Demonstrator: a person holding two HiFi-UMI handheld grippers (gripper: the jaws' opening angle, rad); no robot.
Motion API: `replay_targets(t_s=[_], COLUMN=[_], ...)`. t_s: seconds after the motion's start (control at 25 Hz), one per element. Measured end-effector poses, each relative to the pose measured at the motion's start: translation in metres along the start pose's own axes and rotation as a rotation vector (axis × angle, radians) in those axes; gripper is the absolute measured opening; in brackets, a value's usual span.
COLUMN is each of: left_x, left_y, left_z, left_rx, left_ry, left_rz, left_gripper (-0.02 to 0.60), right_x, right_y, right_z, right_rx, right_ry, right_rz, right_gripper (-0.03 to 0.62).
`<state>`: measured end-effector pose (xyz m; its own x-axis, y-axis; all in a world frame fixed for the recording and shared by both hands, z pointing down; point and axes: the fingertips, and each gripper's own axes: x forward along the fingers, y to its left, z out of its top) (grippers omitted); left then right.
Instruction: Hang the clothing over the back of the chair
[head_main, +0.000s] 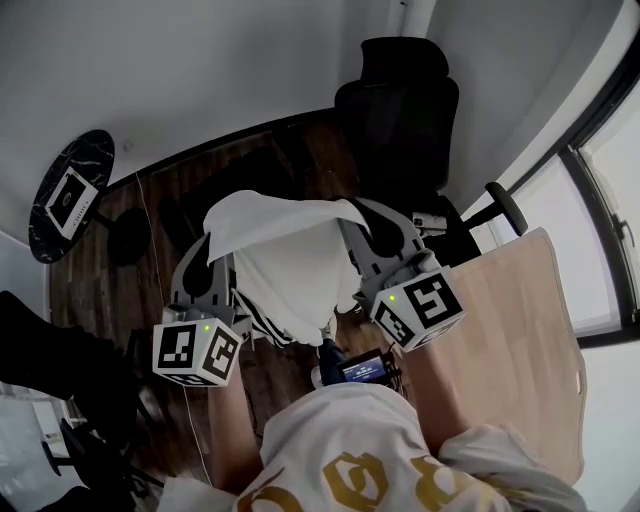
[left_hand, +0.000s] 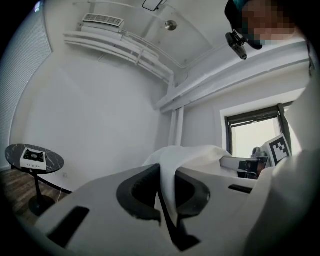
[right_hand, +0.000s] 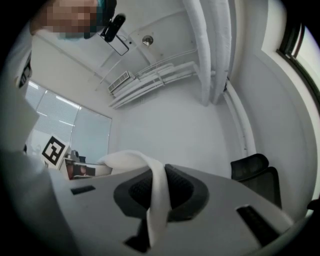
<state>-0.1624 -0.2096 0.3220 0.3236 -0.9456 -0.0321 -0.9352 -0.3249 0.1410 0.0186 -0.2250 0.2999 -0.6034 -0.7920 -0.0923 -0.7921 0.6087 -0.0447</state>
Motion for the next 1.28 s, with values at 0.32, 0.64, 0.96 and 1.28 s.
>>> replay_targets(t_s=[0.32,0.64,0.96,1.28], left_x=[0.004,0.023,0.065,0.094], left_y=[-0.005,0.009,0.045,0.072], left_z=[0.022,0.003,-0.049,-0.147], left_rx=[-0.039,-0.037,0.148,0.137], left_ry=[-0.050,-0.006,0.262,0.640], left_rz=[-0.023,-0.023,-0.080,-0.227], left_gripper=[0.031,0.031,0.031,0.044], right_x=[0.009,0.023,0.081,0.135], right_y=[0.001,-0.016,-0.036,-0.035], right_z=[0.028,0.002,-0.043,-0.138], right_rx=[0.007,-0.014,-0.249,-0.427], right_ry=[-0.051,0.003,0.196,0.529], right_rz=[0.005,-0.019,0.088,0.421], right_gripper=[0.021,0.020,0.020,0.023])
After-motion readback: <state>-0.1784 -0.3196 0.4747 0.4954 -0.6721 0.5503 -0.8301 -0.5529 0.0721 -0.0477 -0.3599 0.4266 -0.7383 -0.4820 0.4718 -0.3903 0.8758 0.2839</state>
